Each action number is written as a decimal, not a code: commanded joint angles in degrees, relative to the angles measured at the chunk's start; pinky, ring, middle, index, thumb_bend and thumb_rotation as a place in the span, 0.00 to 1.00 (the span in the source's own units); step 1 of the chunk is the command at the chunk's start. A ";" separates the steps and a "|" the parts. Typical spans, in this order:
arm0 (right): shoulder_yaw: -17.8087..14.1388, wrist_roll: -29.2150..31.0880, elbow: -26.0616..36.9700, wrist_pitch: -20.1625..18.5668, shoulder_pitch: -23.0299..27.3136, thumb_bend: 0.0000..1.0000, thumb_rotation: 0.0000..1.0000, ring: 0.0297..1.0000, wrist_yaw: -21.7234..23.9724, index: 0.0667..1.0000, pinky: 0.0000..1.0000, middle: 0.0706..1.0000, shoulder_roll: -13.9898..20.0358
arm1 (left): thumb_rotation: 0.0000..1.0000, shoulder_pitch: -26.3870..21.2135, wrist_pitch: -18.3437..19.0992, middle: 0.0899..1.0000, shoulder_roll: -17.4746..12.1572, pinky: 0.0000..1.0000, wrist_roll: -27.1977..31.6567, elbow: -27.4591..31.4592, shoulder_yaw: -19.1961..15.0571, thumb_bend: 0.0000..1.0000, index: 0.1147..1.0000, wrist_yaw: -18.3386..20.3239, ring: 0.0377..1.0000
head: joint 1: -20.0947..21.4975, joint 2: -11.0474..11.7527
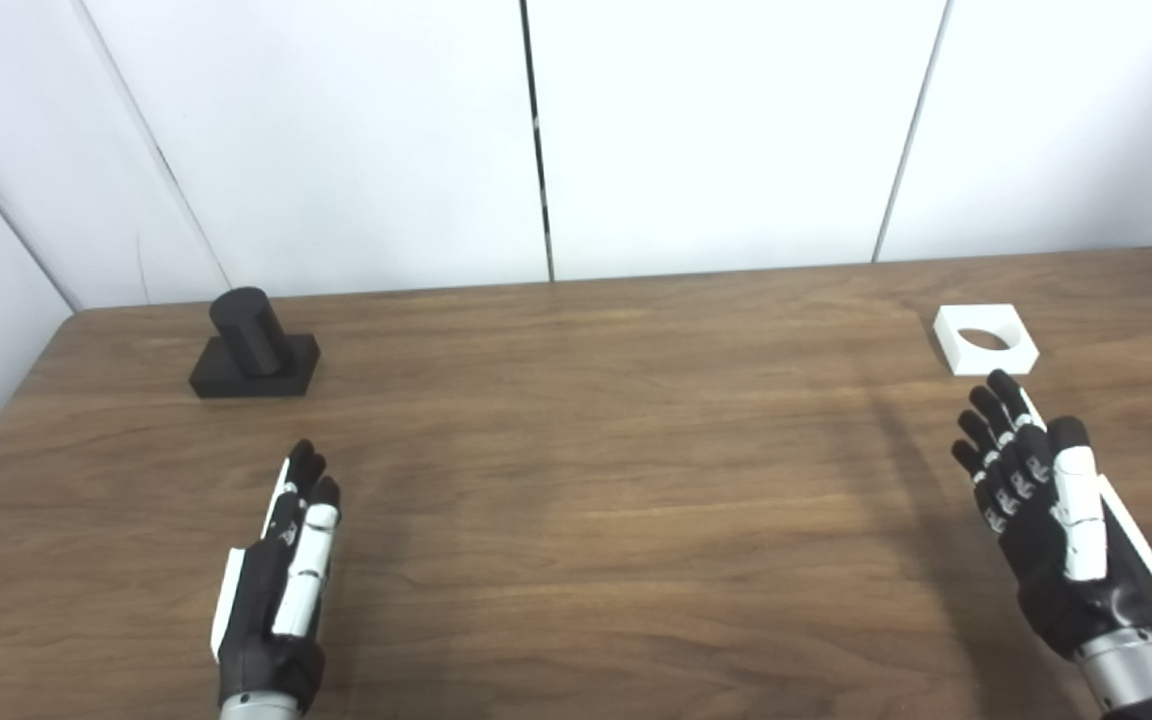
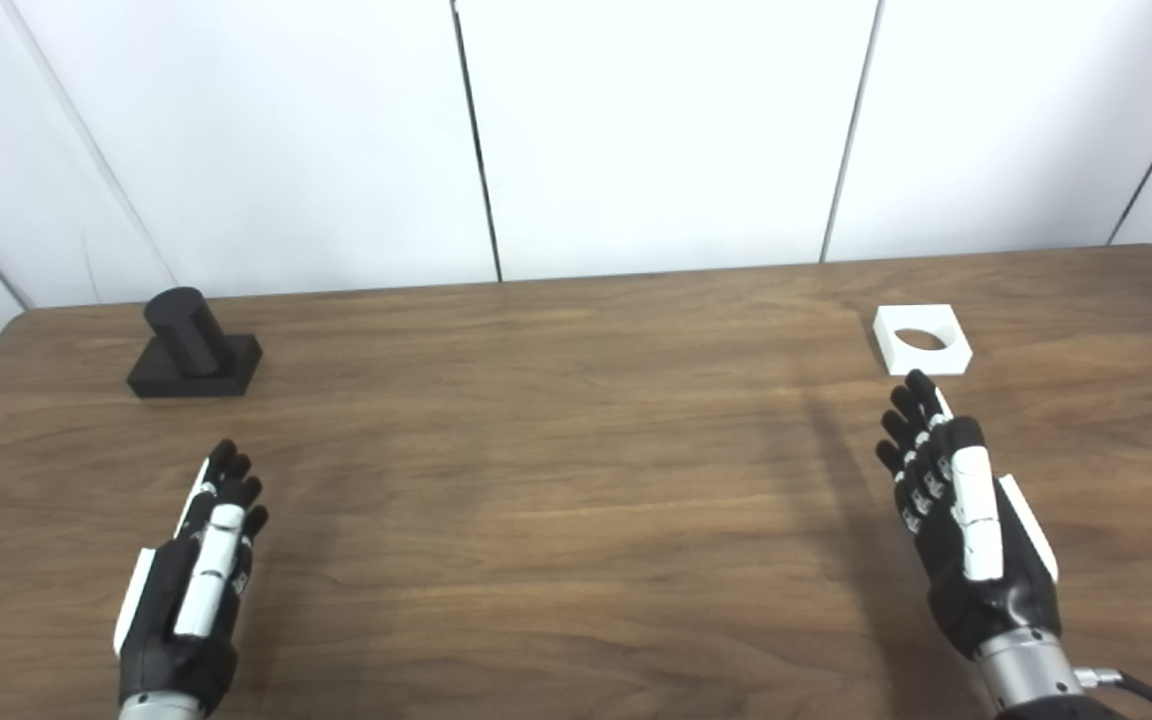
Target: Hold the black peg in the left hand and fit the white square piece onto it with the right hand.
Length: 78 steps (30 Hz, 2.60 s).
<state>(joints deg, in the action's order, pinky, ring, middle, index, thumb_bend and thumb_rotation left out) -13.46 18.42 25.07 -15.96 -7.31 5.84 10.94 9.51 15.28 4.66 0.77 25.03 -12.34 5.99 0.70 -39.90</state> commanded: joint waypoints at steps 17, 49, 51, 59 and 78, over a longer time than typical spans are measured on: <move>-1.81 2.28 -3.03 3.11 2.29 0.57 1.00 1.00 1.67 1.00 1.00 1.00 3.95 | 0.08 -10.26 9.74 0.98 -18.74 0.96 -10.90 1.23 -5.71 1.00 0.96 -5.46 0.98 | -6.33 0.46; -2.66 1.26 -11.45 10.25 2.62 0.58 1.00 1.00 5.97 1.00 1.00 0.98 6.79 | 0.09 -26.76 11.41 0.99 -21.52 0.91 -21.81 -18.57 0.94 0.95 0.96 -8.01 0.97 | -19.34 11.41; -2.61 1.24 -11.71 10.46 2.55 0.59 1.00 1.00 6.22 1.00 1.00 0.99 6.97 | 0.07 -27.23 11.50 0.98 -21.68 0.91 -22.55 -19.62 1.10 0.93 0.96 -8.37 0.97 | -19.99 11.58; -2.86 1.40 -12.83 11.19 2.43 0.57 1.00 1.00 6.62 1.00 1.00 0.99 7.40 | 0.06 -30.87 11.60 0.98 -22.93 0.92 -25.67 -23.68 1.68 0.92 0.95 -8.36 0.97 | -20.28 12.18; -3.18 1.95 -12.95 11.04 1.28 0.60 1.00 1.00 7.07 1.00 1.00 0.98 7.89 | 0.09 -40.58 11.62 0.94 -31.74 0.88 -33.21 -33.74 7.21 0.98 0.92 -3.02 0.96 | -21.01 11.35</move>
<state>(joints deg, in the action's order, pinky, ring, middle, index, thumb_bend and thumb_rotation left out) -15.88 19.53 11.16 -6.92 -6.76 12.08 17.34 -27.27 27.15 -24.90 -30.42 -8.47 -5.31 2.07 -20.30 -28.48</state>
